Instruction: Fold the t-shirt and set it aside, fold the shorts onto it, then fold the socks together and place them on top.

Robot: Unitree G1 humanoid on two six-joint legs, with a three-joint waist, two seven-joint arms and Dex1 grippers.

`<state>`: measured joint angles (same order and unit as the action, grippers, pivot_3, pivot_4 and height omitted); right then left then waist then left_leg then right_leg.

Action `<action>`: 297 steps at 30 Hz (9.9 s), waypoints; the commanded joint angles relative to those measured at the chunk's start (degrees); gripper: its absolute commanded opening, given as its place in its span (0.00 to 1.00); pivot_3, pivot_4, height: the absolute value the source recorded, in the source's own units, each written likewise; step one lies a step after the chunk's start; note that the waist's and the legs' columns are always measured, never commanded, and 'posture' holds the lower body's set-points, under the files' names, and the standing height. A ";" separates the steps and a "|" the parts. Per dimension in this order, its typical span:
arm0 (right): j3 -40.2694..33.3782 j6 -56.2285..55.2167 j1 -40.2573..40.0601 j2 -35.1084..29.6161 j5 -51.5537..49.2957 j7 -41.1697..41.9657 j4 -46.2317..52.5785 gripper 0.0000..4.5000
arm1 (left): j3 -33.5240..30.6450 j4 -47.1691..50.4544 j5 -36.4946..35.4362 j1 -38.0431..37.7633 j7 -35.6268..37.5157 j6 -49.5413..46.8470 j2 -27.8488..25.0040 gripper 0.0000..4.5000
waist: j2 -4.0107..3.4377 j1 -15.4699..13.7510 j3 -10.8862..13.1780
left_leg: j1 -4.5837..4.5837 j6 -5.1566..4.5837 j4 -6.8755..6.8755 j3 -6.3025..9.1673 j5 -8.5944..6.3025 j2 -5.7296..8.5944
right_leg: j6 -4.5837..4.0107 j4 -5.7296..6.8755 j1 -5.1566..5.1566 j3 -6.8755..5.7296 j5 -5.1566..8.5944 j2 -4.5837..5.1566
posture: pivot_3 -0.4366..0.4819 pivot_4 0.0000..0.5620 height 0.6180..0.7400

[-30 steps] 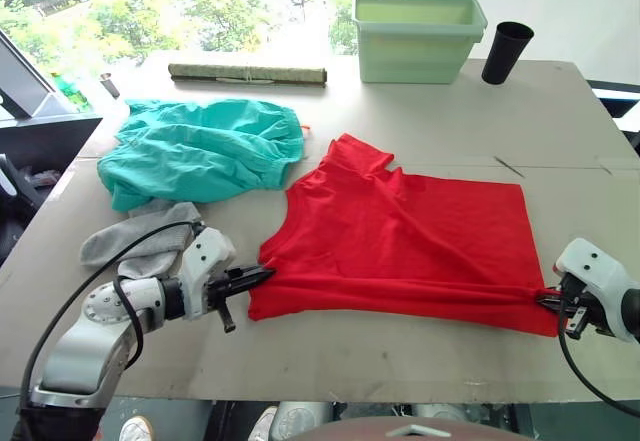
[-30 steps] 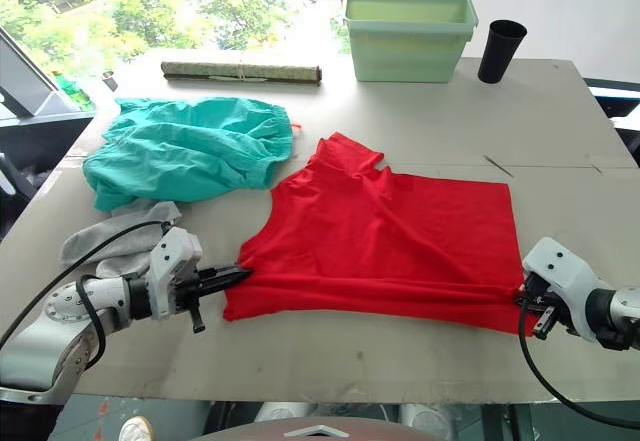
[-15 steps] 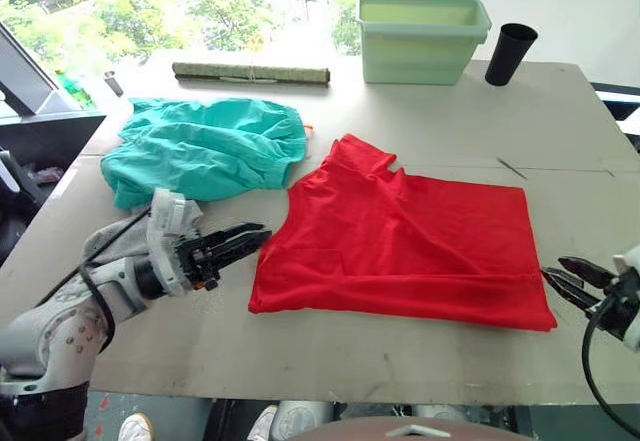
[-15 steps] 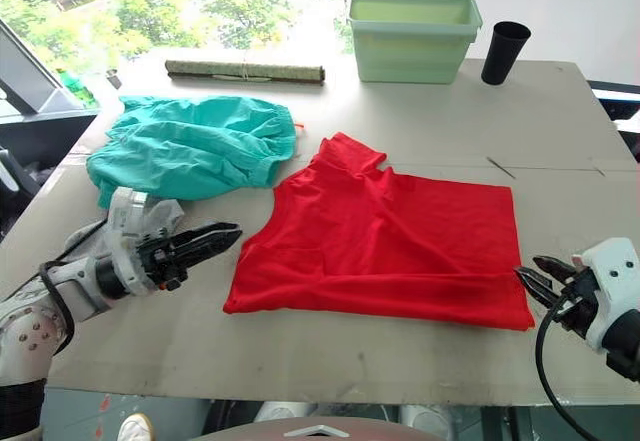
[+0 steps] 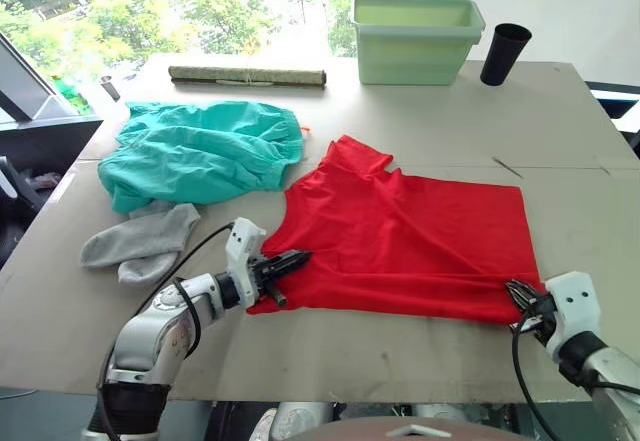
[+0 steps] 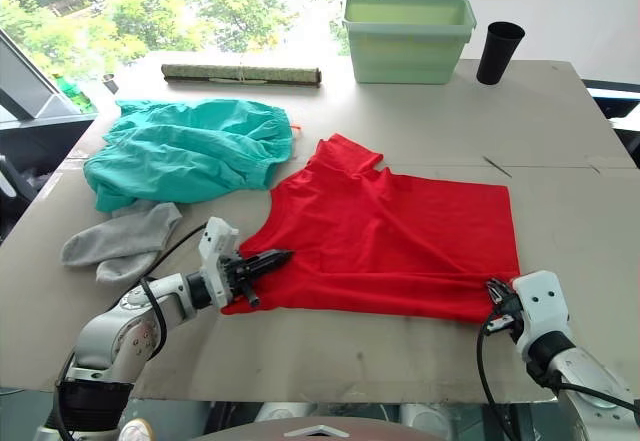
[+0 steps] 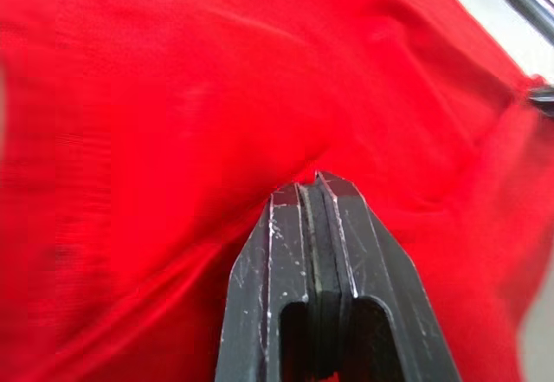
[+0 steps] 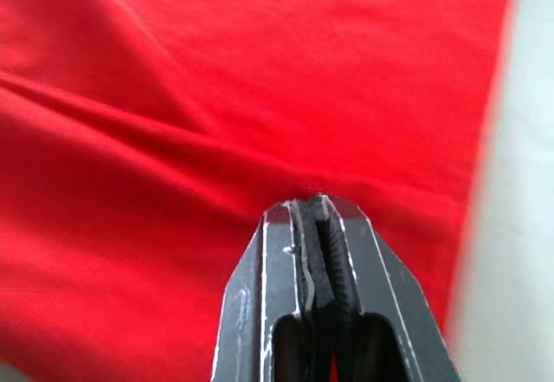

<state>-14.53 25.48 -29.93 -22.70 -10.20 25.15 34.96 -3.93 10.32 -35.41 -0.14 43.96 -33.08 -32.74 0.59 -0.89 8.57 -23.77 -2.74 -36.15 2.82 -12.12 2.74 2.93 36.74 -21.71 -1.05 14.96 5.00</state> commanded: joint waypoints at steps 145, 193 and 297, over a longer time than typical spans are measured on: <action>8.75 7.00 9.08 -17.73 -19.37 -0.81 25.04 0.55 | 24.49 -32.98 38.52 43.78 31.55 39.78 0.88 0.01 | 0.61 0.08 0.18 | -0.07 -0.49 -0.40 0.03 0.01 0.16 | 0.51 0.20 0.08 -0.44 -0.17 -0.21 | 0.48 0.27 0.93; 21.81 27.94 47.44 -28.04 4.66 0.62 -9.95 0.98 | -4.80 -8.25 1.18 18.66 34.19 15.60 -8.05 0.00 | 0.48 0.17 0.25 | -0.07 -0.47 -0.26 -0.06 0.01 0.12 | 0.44 0.08 -0.03 -0.03 -0.17 0.09 | 0.48 0.27 0.93; 24.27 6.52 65.01 -20.86 24.29 14.55 -40.10 0.01 | -6.39 -48.00 16.29 40.64 16.83 44.06 4.80 0.00 | 0.36 1.10 0.39 | -0.08 -0.40 -0.17 -0.35 0.05 0.21 | 0.46 0.23 -0.32 0.25 -0.33 -0.02 | 0.48 0.27 0.93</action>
<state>12.00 33.26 31.97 -43.53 14.09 41.76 -5.22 -8.64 -37.49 -18.96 36.73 64.50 10.99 -28.09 0.95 0.20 8.96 -23.85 -3.17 -36.38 2.48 -12.08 2.97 3.42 37.02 -22.03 -0.86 14.61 4.93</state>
